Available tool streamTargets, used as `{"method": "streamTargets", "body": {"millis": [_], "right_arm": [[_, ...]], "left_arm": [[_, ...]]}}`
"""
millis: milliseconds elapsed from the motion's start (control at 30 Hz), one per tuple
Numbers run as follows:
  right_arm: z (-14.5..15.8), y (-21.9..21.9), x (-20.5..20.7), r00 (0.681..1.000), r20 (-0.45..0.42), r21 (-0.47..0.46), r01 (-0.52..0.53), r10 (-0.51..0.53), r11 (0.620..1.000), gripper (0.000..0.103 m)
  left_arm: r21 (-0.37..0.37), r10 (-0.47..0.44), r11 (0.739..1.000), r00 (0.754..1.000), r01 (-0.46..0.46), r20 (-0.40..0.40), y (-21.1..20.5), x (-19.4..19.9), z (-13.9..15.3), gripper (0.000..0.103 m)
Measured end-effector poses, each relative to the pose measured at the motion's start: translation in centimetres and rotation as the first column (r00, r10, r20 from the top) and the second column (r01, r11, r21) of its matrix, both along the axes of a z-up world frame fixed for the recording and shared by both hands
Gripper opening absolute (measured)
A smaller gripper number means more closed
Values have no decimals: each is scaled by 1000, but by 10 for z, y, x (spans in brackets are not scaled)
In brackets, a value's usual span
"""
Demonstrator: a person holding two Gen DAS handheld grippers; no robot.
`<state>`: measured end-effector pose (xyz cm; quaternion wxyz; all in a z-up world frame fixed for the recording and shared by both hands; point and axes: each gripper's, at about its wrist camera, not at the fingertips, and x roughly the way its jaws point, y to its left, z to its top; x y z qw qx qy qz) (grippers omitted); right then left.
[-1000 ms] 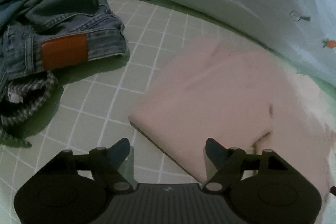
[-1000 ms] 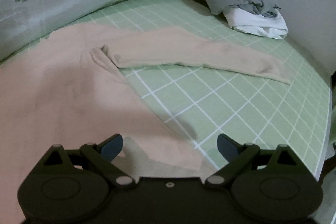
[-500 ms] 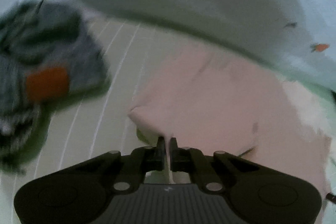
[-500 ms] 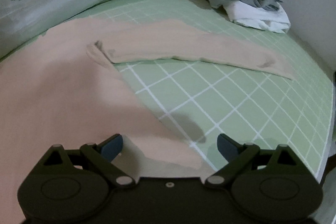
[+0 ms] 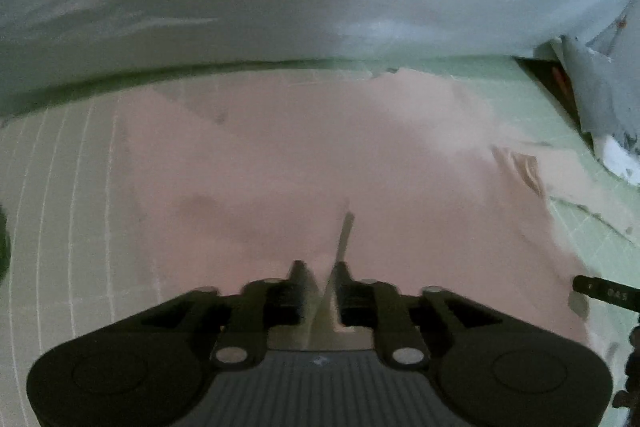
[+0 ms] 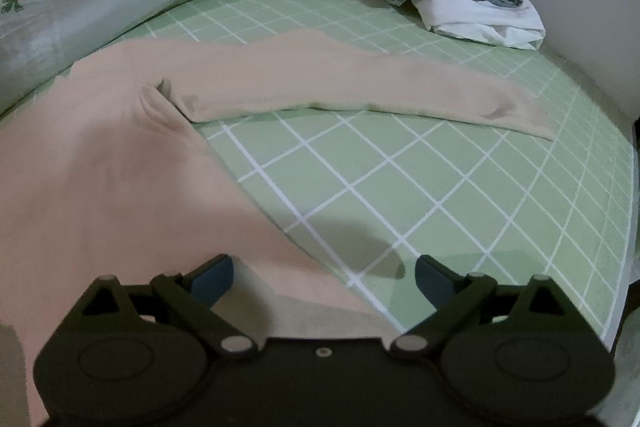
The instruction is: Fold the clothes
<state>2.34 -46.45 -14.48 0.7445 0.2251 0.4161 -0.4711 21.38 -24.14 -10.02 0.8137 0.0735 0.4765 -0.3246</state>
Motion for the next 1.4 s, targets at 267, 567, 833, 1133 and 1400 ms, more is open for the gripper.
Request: {"method": "streamTargets", "body": {"millis": [267,567,833,1133,1400], "right_arm": [[-4,-11,6,999,40,43,32,-34,999,103],[-5,-11,6,998,56,39,39,-41,998,103],[-5,-14,9,998,59,31,37,-38,999,103],[-7,-13,10,997,74,0,18,-18,1000,103],[-8,-12,8,996,86,-24,-2,4,1000,103]], "left_arm": [[-148,239,961,971,-235,6,77,20,33,78],[-70,440,896,898,-439,7,121,61,12,78],[-90,382,918,922,-386,-59,96,101,-14,78],[-152,372,911,923,-383,-99,74,120,-14,5],[-120,476,875,878,-469,41,114,76,38,4]]}}
